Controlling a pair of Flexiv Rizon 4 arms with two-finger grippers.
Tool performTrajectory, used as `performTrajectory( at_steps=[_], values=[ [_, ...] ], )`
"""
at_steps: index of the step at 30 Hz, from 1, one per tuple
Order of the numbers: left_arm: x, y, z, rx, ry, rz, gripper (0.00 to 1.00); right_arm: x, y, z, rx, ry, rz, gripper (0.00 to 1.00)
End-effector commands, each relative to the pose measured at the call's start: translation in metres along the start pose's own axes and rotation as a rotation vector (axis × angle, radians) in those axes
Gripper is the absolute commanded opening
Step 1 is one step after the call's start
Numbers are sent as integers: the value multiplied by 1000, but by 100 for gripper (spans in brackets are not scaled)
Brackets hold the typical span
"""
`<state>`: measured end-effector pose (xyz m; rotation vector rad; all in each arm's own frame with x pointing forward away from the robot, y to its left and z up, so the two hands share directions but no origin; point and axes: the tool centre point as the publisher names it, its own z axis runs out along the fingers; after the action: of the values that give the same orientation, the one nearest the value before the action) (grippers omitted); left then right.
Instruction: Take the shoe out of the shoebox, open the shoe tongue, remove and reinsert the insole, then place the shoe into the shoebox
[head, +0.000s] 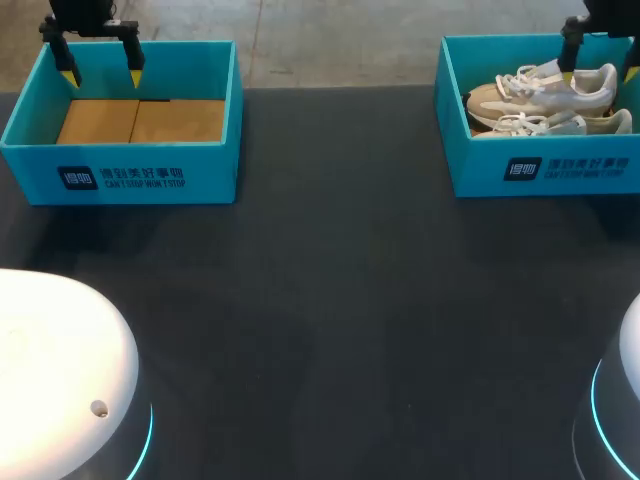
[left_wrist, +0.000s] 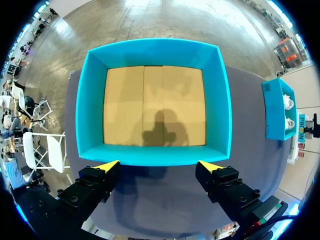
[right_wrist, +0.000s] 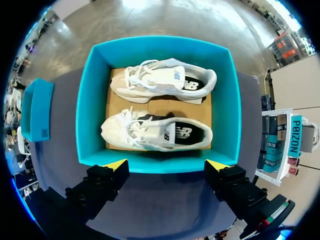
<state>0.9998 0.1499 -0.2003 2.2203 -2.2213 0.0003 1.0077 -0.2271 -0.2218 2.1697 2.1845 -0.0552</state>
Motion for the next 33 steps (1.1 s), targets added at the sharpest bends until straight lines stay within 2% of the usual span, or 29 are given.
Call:
performTrajectory(
  at_steps=[1,15,20,21,24,33],
  values=[
    [0,0,0,0,0,0,100,-16,4,12,1,5,-6,100],
    [0,0,0,0,0,0,100,-53,18,55,27,-12,-12,100],
    [0,0,0,0,0,0,100,-61,22,67,34,-14,-12,82],
    [0,0,0,0,0,0,100,-63,22,70,36,-15,-11,67],
    [0,0,0,0,0,0,100,-67,23,76,40,-16,-11,50],
    [0,0,0,0,0,0,100,-75,27,91,54,-25,-6,49]
  ],
)
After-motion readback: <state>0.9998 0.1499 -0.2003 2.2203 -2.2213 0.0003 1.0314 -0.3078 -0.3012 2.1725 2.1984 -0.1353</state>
